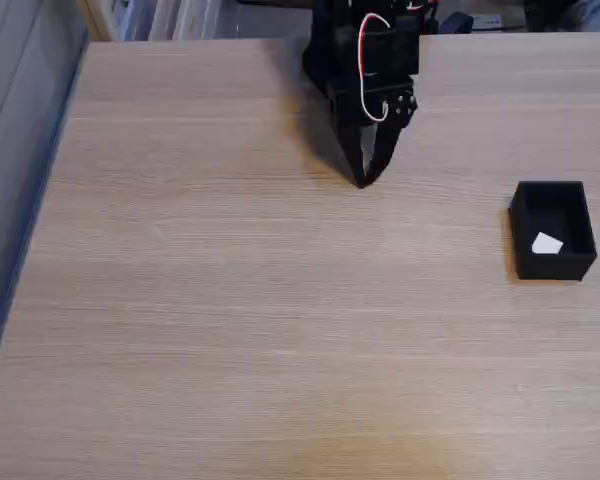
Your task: Pick a white block and place it in the black box.
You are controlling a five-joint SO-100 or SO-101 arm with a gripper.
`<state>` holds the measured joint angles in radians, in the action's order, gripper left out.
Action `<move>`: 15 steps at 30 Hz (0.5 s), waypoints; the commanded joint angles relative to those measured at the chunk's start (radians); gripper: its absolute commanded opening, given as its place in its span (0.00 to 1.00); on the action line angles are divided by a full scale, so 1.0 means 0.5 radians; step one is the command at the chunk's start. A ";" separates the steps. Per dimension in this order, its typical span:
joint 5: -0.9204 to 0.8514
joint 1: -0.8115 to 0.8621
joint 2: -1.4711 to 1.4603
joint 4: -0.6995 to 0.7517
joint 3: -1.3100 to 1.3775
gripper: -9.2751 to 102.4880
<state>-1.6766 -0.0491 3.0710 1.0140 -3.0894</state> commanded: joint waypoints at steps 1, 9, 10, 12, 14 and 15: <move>0.092 0.009 0.092 0.193 -0.028 0.08; 0.264 -0.092 0.518 0.653 -0.034 0.08; 0.233 -0.080 0.522 0.657 -0.034 0.08; 0.160 -0.058 0.522 0.666 -0.034 0.08; 0.147 -0.021 0.522 0.669 -0.034 0.08; 0.147 -0.006 0.522 0.669 -0.034 0.08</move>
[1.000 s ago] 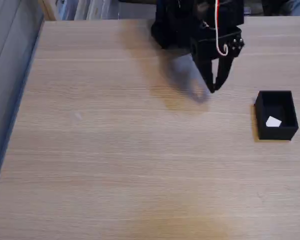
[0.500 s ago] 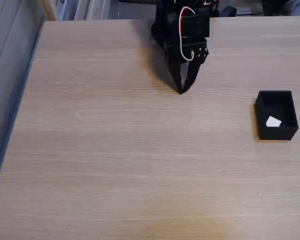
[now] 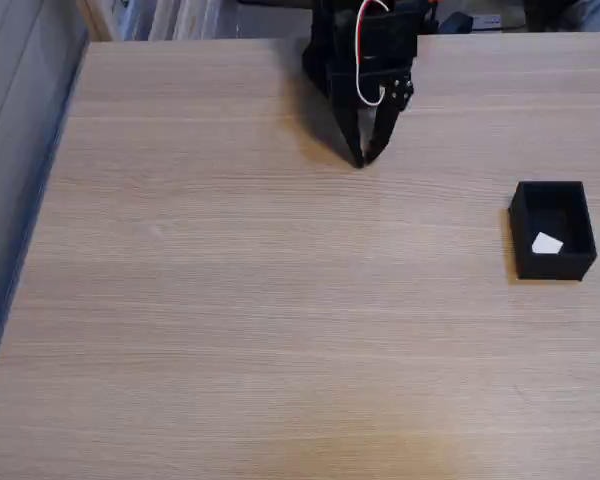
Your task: Pick a white block and place it in the black box.
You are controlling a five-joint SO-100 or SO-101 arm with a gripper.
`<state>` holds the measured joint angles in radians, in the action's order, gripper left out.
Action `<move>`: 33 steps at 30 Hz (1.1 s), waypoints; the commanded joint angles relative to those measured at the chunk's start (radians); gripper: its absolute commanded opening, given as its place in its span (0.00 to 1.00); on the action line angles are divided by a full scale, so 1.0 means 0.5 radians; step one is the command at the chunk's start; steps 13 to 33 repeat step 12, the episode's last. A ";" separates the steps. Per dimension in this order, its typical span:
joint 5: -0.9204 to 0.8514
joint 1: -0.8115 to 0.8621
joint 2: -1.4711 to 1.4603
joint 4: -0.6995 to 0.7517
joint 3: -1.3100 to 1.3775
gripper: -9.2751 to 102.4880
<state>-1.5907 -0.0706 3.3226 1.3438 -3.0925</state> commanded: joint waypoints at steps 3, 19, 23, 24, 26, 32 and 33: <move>-0.025 0.058 0.018 0.009 -0.028 0.08; -0.025 0.061 0.018 0.009 -0.028 0.09; -0.025 0.061 0.018 0.009 -0.028 0.09; -0.025 0.061 0.018 0.009 -0.028 0.09; -0.025 0.061 0.018 0.009 -0.028 0.09; -0.025 0.061 0.018 0.009 -0.028 0.09; -0.025 0.061 0.018 0.009 -0.028 0.09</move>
